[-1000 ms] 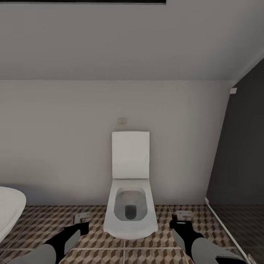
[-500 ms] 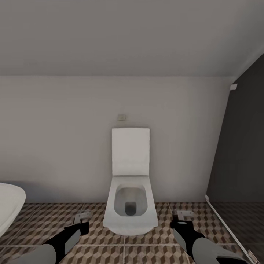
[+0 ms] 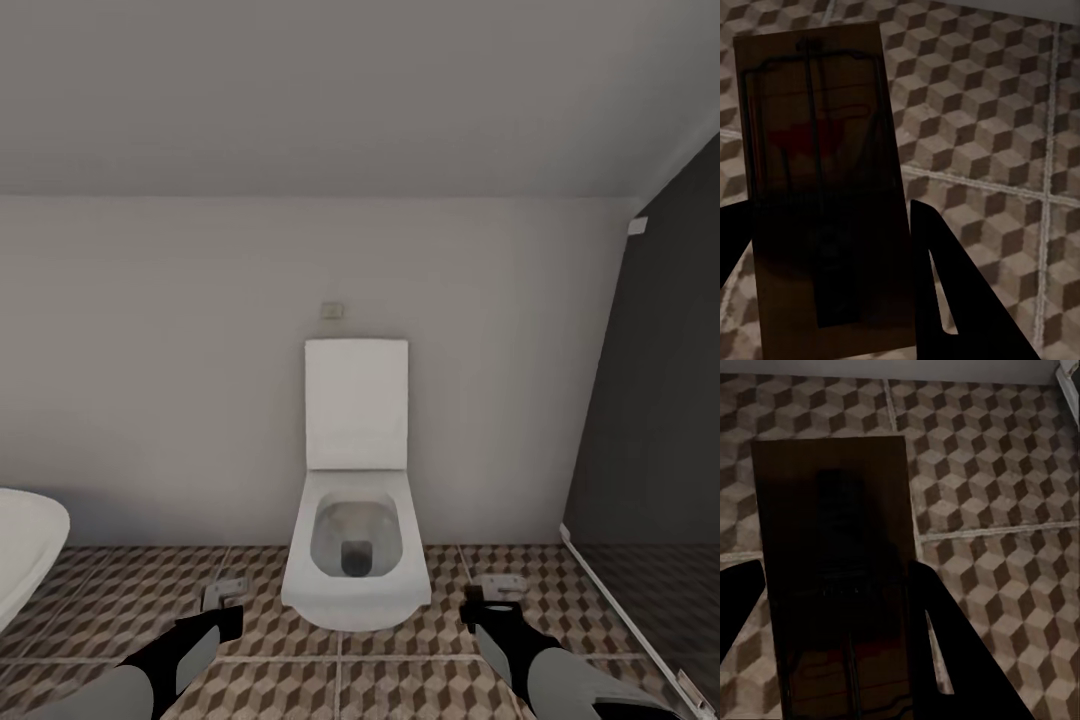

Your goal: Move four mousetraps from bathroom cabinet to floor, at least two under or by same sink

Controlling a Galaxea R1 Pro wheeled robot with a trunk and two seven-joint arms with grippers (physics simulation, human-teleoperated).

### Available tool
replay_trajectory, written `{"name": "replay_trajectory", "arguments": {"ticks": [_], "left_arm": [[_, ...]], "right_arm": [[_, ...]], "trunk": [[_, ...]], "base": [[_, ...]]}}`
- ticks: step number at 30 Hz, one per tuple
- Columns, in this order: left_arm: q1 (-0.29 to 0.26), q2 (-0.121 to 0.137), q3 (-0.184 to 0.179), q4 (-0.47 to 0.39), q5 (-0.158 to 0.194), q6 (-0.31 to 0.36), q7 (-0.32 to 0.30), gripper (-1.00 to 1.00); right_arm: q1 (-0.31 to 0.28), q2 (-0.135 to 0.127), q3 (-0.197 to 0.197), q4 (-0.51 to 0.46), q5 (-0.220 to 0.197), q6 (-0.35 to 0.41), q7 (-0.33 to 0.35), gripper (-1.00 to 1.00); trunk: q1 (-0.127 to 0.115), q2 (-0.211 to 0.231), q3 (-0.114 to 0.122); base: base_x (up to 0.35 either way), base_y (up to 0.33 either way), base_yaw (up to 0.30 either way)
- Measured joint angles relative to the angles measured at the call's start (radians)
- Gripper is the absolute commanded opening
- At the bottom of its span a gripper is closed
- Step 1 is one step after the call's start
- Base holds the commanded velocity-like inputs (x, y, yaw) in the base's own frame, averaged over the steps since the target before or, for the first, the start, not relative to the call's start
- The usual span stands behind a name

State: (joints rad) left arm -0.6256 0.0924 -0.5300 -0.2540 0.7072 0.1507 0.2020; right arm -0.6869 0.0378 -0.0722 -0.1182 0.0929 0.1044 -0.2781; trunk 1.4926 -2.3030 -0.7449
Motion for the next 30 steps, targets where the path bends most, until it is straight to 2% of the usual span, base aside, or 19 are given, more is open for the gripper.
{"name": "replay_trajectory", "arguments": {"ticks": [4,7,17,28,30], "left_arm": [[0.000,0.000,-0.001,0.000,-0.002,0.000,0.000,-1.00],[0.000,0.000,-0.002,0.000,-0.003,0.000,0.000,-1.00],[0.000,0.000,-0.003,0.000,-0.005,0.006,0.001,-1.00],[0.000,-0.004,-0.006,-0.012,-0.006,0.014,0.003,-1.00],[0.000,-0.004,-0.005,-0.011,-0.006,0.014,0.003,-1.00]], "right_arm": [[0.000,-0.010,0.000,0.000,-0.001,-0.020,0.074,-1.00],[0.000,-0.013,0.001,0.002,-0.002,-0.050,0.094,-1.00],[0.000,-0.016,0.000,0.027,-0.003,-0.114,0.107,-1.00],[0.001,-0.033,0.000,0.036,-0.006,-0.125,0.099,-1.00],[0.001,-0.034,0.000,0.036,-0.006,-0.125,0.098,-1.00]], "trunk": [[0.015,-0.028,-0.013],[0.027,-0.049,-0.022],[0.065,-0.119,-0.053],[0.107,-0.196,-0.088],[0.109,-0.197,-0.095]], "base": [[0.000,0.000,0.000],[0.000,0.000,0.000],[0.000,0.000,0.000],[0.000,0.000,0.000],[0.000,0.000,0.000]]}}
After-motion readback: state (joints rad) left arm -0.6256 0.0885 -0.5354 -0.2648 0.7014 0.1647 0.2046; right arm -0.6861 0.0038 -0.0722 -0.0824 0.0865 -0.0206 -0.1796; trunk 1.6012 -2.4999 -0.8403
